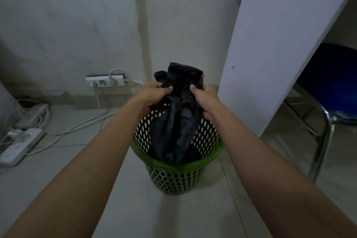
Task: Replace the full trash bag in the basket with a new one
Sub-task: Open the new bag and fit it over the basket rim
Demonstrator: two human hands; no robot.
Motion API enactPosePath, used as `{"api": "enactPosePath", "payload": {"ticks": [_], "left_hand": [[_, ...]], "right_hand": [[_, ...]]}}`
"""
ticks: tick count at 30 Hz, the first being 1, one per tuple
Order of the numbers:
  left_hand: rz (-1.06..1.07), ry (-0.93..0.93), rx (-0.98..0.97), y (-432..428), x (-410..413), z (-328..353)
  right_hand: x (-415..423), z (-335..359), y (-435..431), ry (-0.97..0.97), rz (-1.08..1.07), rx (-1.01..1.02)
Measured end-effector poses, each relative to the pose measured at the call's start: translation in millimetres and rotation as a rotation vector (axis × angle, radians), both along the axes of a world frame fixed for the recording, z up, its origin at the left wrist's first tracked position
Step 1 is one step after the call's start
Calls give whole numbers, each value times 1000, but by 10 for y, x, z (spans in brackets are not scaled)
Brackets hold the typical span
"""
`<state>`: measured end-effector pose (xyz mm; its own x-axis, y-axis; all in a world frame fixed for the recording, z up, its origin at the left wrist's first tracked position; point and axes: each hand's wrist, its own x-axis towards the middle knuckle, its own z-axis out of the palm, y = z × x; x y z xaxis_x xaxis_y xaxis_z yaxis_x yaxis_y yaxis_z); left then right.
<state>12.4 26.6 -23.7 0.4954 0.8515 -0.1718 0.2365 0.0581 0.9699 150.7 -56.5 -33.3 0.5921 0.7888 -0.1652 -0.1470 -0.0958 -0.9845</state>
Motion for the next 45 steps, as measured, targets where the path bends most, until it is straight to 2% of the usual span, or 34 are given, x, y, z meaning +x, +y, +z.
{"api": "enactPosePath", "payload": {"ticks": [6,9,14,17,19,22,23,24,25,26,27,29,31,34,37,39,45], "left_hand": [[290,-116,-134,95,-327,-66],[424,-103,-150,202,-536,-160],[562,64,-18,331,-819,-256],[591,274,107,399,-942,-409],[527,409,179,335,-944,-435],[347,484,200,246,-864,-397],[312,541,204,219,-825,-367],[299,638,216,211,-787,-349],[306,754,247,184,-734,-315],[322,866,310,146,-677,-281],[330,940,431,83,-596,-230],[238,902,739,29,-402,-191],[-22,812,857,-30,-212,-216],[-236,924,789,-74,-74,-460],[-290,1061,661,-35,-206,-714],[-298,1104,654,33,-342,-797],[-183,976,654,195,-425,-837]], "right_hand": [[337,-62,-138,-85,-167,-114],[519,-125,-223,-114,-292,-184],[750,-133,-393,-217,-354,-310],[916,-148,-446,-329,-444,-373],[949,-148,-489,-358,-434,-416],[873,-163,-513,-369,-268,-572],[814,-177,-506,-492,-217,-666],[726,-175,-506,-697,-209,-733],[629,-183,-491,-939,-229,-715],[529,-191,-460,-1157,-246,-598],[428,-196,-413,-1295,-220,-443],[252,-236,-291,-1408,-31,-253],[123,-329,-153,-1452,182,-237],[52,-488,-19,-1422,319,-357],[195,-665,-25,-1276,319,-558],[322,-737,-99,-1258,322,-656],[460,-722,-120,-1212,237,-670]]}}
